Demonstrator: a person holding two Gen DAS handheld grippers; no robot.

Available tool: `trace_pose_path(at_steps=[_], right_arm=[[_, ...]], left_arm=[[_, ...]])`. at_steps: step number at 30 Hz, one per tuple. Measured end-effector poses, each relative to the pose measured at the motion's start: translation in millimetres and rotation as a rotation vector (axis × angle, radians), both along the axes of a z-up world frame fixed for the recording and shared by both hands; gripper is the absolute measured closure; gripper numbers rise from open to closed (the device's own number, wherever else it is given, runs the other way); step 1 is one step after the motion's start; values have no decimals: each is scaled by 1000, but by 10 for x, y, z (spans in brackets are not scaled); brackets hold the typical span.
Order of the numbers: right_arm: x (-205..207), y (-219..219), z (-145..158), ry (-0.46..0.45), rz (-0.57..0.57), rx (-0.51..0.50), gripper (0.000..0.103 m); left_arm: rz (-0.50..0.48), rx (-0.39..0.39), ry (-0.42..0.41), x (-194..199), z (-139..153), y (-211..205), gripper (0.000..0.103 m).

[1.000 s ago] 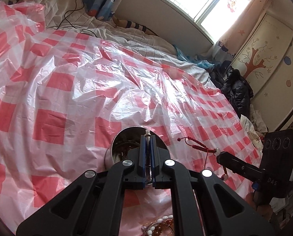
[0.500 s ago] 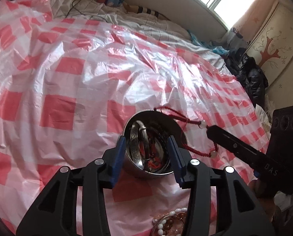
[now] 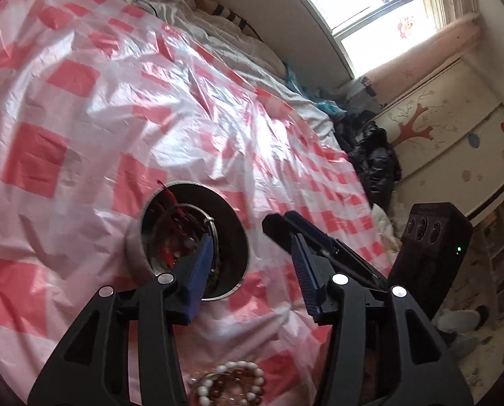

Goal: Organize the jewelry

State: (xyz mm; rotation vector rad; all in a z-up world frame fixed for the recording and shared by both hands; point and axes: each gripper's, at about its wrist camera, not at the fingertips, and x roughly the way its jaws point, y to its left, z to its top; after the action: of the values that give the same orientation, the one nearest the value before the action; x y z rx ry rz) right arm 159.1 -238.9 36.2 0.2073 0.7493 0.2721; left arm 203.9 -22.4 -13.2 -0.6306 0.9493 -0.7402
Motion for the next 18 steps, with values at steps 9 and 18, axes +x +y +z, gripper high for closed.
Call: trace_pose_path(at_steps=[9,18], right_arm=[[-28,-401,35,16,-87,118,39],[-117,-235,10,34,-35,117,27]], left_arm=[[60,253,-124,-174,118,-218,53],[282,656,-331,-339,410,-160,29]])
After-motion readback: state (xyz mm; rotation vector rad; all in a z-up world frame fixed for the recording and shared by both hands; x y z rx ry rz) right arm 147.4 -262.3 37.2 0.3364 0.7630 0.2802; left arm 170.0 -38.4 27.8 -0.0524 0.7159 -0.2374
